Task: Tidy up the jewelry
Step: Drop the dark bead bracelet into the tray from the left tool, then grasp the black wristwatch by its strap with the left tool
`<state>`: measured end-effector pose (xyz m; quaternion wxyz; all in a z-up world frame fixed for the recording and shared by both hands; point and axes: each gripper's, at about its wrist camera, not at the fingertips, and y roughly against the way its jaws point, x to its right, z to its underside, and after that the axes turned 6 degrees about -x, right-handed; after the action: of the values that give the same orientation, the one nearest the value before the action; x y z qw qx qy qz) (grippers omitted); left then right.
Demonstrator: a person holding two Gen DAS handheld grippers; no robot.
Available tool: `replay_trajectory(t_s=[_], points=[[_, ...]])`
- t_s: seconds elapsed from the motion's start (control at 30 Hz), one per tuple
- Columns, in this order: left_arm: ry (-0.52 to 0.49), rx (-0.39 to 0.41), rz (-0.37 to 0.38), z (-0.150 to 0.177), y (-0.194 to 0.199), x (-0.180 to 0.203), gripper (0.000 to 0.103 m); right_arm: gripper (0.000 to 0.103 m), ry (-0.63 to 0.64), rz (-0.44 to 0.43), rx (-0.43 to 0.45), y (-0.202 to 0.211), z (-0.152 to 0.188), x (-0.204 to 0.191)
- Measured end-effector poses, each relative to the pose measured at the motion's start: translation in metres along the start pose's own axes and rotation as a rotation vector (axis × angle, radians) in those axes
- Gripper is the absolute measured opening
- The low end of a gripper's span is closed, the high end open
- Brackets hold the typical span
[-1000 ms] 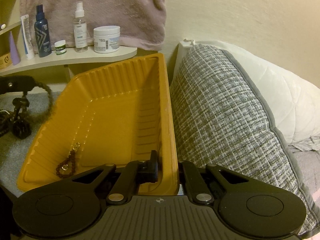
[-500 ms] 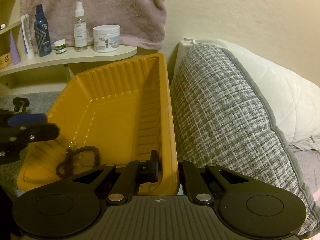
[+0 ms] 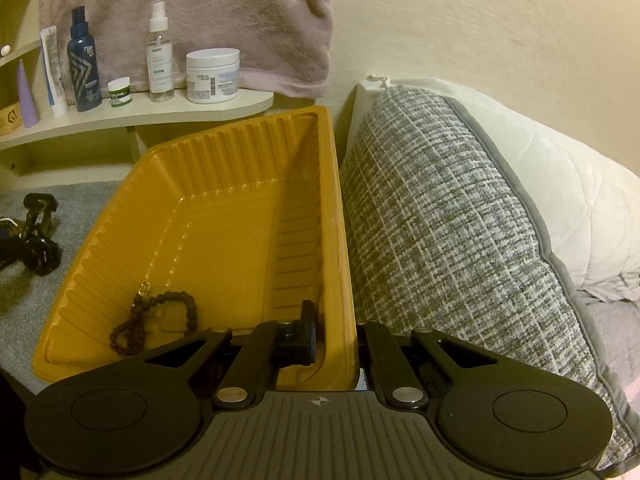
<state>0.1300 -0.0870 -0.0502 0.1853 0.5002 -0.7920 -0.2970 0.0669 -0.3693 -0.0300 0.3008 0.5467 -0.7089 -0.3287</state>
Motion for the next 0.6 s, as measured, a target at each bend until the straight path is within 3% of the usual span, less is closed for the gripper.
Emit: replay_trajectory(t_s=[0.47, 0.53, 0.6], points=[[-0.075, -0.024, -0.057, -0.018, -0.041, -0.004, 0.031, 0.006, 0.011, 0.006, -0.004, -0.002, -0.002, 0.001], [-0.094, -0.032, -0.068, -0.019, -0.048, -0.002, 0.028, 0.006, 0.010, 0.006, -0.005, -0.002, -0.002, 0.001], [-0.105, -0.039, -0.072, -0.020, -0.052, -0.002, 0.015, 0.006, 0.009, 0.005, -0.005, -0.003, -0.002, 0.001]])
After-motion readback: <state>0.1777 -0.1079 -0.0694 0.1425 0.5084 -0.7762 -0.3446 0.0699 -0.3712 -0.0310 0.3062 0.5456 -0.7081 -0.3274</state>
